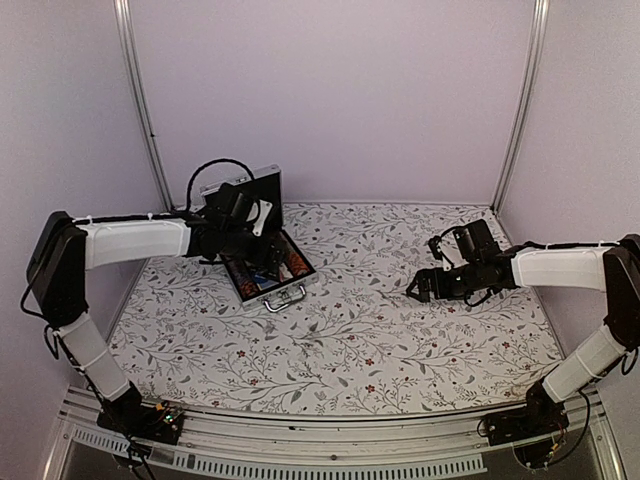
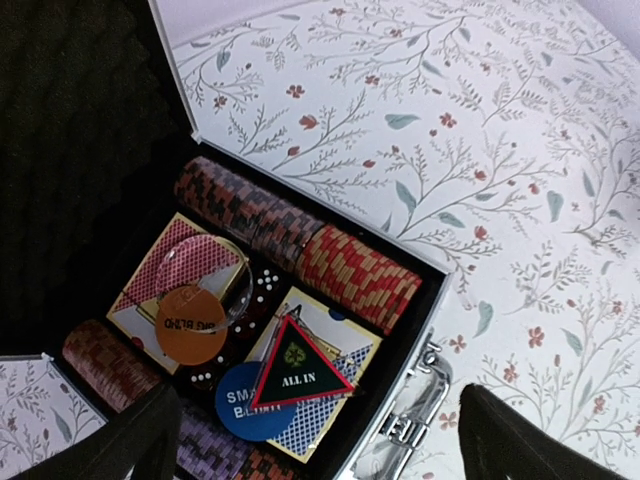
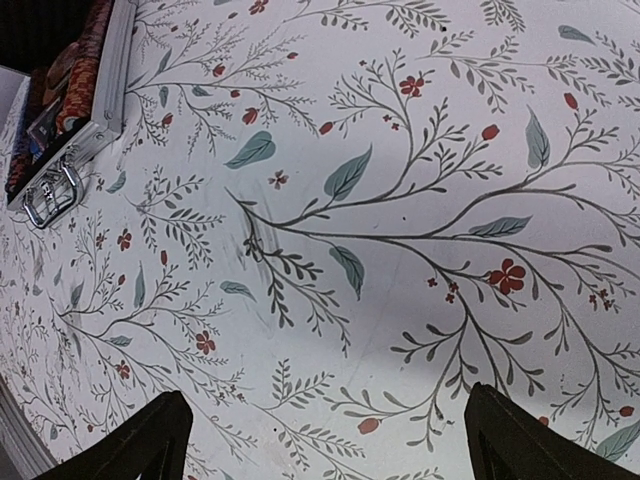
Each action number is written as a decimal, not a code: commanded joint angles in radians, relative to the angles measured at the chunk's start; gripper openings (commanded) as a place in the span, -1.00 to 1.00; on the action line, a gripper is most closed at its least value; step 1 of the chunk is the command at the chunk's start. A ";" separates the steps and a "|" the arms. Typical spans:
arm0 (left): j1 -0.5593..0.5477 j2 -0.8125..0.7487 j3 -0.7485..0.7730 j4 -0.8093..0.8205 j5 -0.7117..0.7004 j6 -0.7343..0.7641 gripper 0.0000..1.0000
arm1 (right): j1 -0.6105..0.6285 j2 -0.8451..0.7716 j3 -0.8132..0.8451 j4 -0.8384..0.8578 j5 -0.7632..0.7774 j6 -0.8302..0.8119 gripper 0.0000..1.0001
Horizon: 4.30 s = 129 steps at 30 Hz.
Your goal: Pack up texas hold em set
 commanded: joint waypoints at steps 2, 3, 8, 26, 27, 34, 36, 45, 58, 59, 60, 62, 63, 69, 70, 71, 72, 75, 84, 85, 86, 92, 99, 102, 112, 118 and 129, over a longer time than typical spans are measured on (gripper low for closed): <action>0.002 -0.138 -0.039 0.059 0.055 -0.008 0.99 | -0.003 0.008 0.011 0.022 -0.017 0.000 0.98; 0.003 -0.172 -0.036 0.058 0.063 -0.011 0.99 | -0.003 0.008 0.011 0.023 -0.020 0.000 0.98; 0.005 -0.271 0.014 0.021 0.058 -0.028 0.99 | -0.002 0.008 0.011 0.027 -0.023 0.001 0.98; 0.322 -0.263 0.251 -0.053 0.075 -0.149 0.99 | -0.004 -0.014 0.011 0.027 -0.037 -0.003 0.98; 0.351 -0.245 0.260 -0.051 0.096 -0.162 0.99 | -0.003 -0.015 0.012 0.026 -0.038 -0.002 0.98; 0.502 -0.087 0.319 -0.026 0.324 -0.240 0.99 | -0.003 -0.036 0.008 0.017 -0.034 0.003 0.98; 0.517 -0.033 0.346 -0.033 0.365 -0.250 0.99 | -0.003 -0.046 0.002 0.017 -0.034 0.005 0.98; 0.495 0.041 0.327 0.003 0.627 -0.282 0.93 | -0.003 -0.072 -0.021 0.020 -0.034 0.018 0.98; 0.335 -0.229 0.022 0.014 0.562 -0.224 0.90 | -0.004 -0.022 -0.015 0.061 -0.084 0.032 0.98; 0.331 -0.246 0.000 0.019 0.533 -0.219 0.92 | -0.002 -0.019 -0.014 0.068 -0.090 0.034 0.98; 0.330 -0.256 -0.020 0.034 0.503 -0.218 0.96 | -0.001 -0.015 -0.013 0.074 -0.096 0.039 0.98; 0.332 -0.254 -0.054 0.050 0.446 -0.227 0.99 | 0.002 -0.004 -0.011 0.088 -0.111 0.044 0.98; 0.333 -0.245 -0.070 0.065 0.424 -0.237 0.99 | 0.006 0.001 -0.007 0.094 -0.117 0.047 0.98; 0.360 -0.146 -0.118 0.179 0.353 -0.313 0.99 | 0.059 0.072 0.055 0.169 -0.194 0.079 0.98; 0.367 -0.137 -0.126 0.194 0.349 -0.326 0.99 | 0.076 0.091 0.082 0.178 -0.201 0.087 0.98; 0.372 -0.132 -0.136 0.207 0.342 -0.338 0.99 | 0.092 0.127 0.109 0.185 -0.209 0.089 0.98; 0.376 -0.131 -0.148 0.217 0.331 -0.344 0.99 | 0.110 0.152 0.145 0.192 -0.220 0.092 0.98; 0.382 -0.142 -0.189 0.223 0.288 -0.359 0.99 | 0.153 0.265 0.254 0.227 -0.259 0.102 0.98; 0.455 -0.122 -0.262 0.348 0.293 -0.382 0.99 | 0.231 0.601 0.617 0.348 -0.364 0.206 0.98; 0.465 -0.108 -0.260 0.364 0.305 -0.386 0.99 | 0.234 0.641 0.653 0.365 -0.373 0.218 0.98; 0.476 -0.097 -0.256 0.385 0.321 -0.390 0.99 | 0.237 0.664 0.684 0.380 -0.381 0.235 0.98; 0.526 0.021 -0.189 0.455 0.393 -0.402 0.99 | 0.245 0.833 0.858 0.439 -0.414 0.330 0.98; 0.543 0.176 -0.114 0.520 0.592 -0.417 0.98 | 0.261 0.901 0.909 0.472 -0.457 0.391 0.97; 0.533 0.225 -0.096 0.533 0.703 -0.421 0.89 | 0.271 0.885 0.873 0.486 -0.475 0.395 0.96; 0.376 0.209 -0.134 0.556 0.813 -0.395 0.75 | 0.305 0.731 0.606 0.645 -0.500 0.454 0.92; 0.240 0.247 -0.082 0.535 0.811 -0.389 0.72 | 0.323 0.564 0.381 0.677 -0.440 0.448 0.90; 0.160 0.117 -0.104 0.460 0.437 -0.328 0.93 | 0.326 0.144 0.119 0.248 0.061 0.272 0.98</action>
